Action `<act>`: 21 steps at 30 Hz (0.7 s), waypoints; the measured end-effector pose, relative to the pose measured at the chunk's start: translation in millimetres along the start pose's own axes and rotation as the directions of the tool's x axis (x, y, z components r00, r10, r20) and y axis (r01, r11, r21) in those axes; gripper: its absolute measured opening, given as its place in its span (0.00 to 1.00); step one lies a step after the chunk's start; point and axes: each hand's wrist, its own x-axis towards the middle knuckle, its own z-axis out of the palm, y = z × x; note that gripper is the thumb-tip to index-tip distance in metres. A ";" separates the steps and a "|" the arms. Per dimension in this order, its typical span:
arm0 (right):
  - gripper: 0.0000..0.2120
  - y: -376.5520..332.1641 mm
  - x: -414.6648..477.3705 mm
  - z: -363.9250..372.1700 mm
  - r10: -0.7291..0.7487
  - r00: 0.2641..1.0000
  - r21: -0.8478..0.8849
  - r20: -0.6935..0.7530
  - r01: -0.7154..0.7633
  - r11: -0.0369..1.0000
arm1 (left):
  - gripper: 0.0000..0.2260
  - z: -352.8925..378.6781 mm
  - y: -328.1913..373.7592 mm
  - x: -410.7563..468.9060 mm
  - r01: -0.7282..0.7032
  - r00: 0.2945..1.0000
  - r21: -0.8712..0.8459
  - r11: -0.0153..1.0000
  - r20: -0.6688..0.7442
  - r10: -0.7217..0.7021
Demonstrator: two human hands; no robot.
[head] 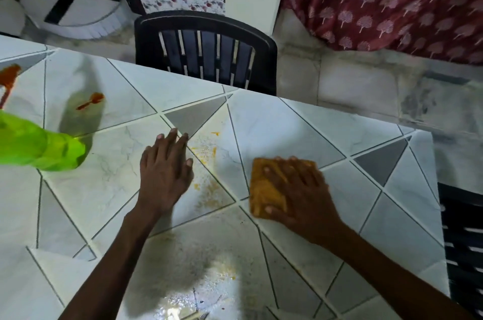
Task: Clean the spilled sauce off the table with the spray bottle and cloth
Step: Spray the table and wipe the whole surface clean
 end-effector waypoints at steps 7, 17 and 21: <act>0.37 -15.1 171.6 -14.7 0.450 0.889 0.066 -0.082 -0.446 0.893 | 0.26 2.7 1.4 -1.1 0.048 0.998 -0.024 0.999 0.041 -0.047; 0.35 -79.2 39.5 9.9 0.006 0.999 0.081 -0.037 -0.003 0.997 | 0.25 -16.3 -15.9 3.5 0.032 0.999 -0.287 0.957 0.033 -0.024; 0.35 -29.9 70.1 5.5 0.128 0.990 -0.035 -0.062 -0.130 0.991 | 0.28 -23.8 -39.2 -4.3 0.103 0.995 -0.147 0.984 0.006 -0.103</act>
